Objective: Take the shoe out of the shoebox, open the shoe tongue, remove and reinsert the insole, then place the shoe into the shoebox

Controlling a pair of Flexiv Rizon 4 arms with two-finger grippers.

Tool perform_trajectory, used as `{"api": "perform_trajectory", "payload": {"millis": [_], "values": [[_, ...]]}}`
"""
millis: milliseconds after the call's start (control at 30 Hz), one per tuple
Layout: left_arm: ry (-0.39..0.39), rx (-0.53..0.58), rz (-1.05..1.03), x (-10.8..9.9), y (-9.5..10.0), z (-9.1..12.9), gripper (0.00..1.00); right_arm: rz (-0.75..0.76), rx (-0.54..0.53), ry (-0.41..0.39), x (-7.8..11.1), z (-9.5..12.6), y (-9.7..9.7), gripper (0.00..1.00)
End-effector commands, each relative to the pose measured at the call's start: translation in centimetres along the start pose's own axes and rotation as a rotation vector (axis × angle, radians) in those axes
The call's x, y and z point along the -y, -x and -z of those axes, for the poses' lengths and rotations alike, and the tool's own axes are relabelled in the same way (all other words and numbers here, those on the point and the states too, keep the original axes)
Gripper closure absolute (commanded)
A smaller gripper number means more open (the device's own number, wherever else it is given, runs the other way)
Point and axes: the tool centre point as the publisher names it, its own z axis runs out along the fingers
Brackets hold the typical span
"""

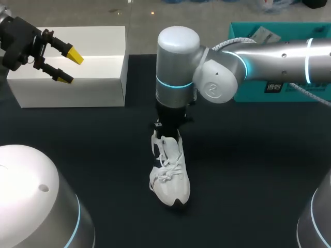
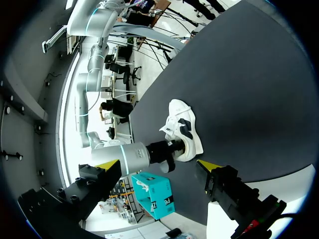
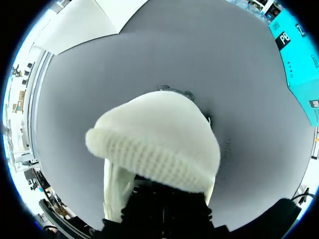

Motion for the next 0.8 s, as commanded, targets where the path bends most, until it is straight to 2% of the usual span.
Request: {"api": "perform_trajectory", "payload": {"millis": [33,333,500,800], "values": [[-0.002,-0.002,-0.001,0.0,0.0,0.1,0.00,-0.054,0.051,0.001,-0.3,-0.6,-0.1,1.00],[-0.002,-0.002,-0.001,0.0,0.0,0.1,0.00,-0.065,0.028,0.001,0.1,1.3,0.0,1.00],[-0.002,-0.002,-0.001,0.0,0.0,0.1,0.00,-0.054,0.053,-0.009,0.1,1.9,0.3,1.00],[-0.002,-0.002,-0.001,0.0,0.0,0.1,0.00,-0.077,0.122,-0.076,-0.2,-1.9,-0.1,1.00]]}}
